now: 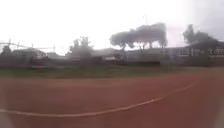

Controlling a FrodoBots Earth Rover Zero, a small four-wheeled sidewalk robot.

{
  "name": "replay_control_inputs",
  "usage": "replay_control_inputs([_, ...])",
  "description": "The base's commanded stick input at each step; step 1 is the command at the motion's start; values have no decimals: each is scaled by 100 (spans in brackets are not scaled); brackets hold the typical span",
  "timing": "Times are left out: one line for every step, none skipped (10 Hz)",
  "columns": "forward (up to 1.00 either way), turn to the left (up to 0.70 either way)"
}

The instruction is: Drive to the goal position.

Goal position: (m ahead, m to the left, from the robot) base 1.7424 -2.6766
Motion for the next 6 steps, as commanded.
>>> replay_control_inputs([50, 0])
replay_control_inputs([50, 0])
replay_control_inputs([50, 0])
replay_control_inputs([50, 0])
replay_control_inputs([50, 0])
replay_control_inputs([50, 0])
